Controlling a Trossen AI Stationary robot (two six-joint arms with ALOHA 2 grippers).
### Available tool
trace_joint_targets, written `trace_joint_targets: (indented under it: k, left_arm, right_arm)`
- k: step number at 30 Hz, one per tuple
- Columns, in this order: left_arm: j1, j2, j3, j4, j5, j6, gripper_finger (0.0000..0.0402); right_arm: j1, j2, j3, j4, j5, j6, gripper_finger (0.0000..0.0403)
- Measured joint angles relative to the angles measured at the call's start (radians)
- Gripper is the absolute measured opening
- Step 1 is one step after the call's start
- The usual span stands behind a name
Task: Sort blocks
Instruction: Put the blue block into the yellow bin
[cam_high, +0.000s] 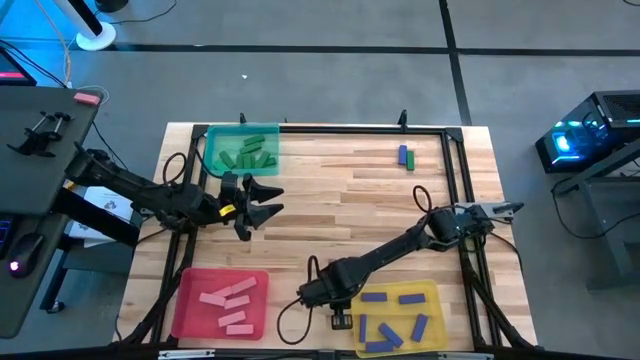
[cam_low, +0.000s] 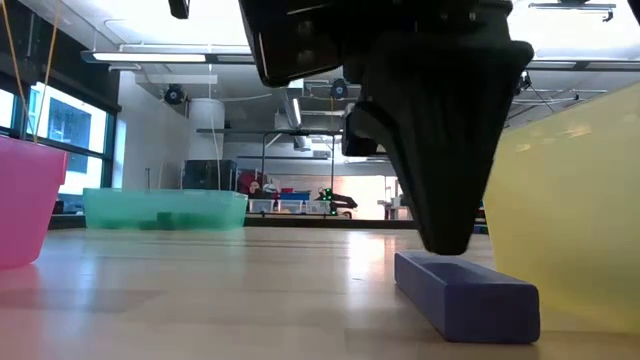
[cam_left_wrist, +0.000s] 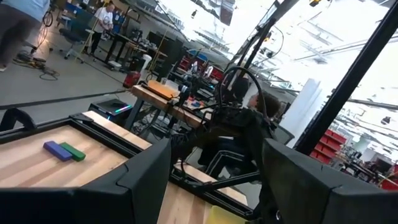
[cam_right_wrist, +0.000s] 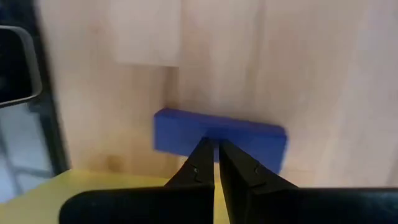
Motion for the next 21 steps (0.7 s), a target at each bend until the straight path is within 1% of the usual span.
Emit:
trace_joint_targets:
  k: [5,8,14,19,21]
  left_arm:
    - [0.000,0.000,0.000,0.003,0.000,0.000,0.0238]
    - [0.000,0.000,0.000,0.006,0.000,0.000,0.0238]
    - [0.000,0.000,0.000,0.005,0.001,-0.001,0.0238]
    - [0.000,0.000,0.000,0.003,0.003,-0.026,0.0238]
    - [0.000,0.000,0.000,0.004,0.004,-0.027,0.0238]
  right_arm:
    - [-0.005,0.000,0.000,-0.020,0.100,0.036,0.0000]
    - [-0.024,-0.001,0.000,-0.045,0.131,0.052,0.0000]
    - [-0.073,-0.002,0.000,-0.085,0.151,0.053,0.0000]
    - [-0.141,-0.002,0.000,-0.093,0.171,0.061,0.0000]
    - [-0.169,-0.003,0.000,-0.097,0.195,0.061,0.0000]
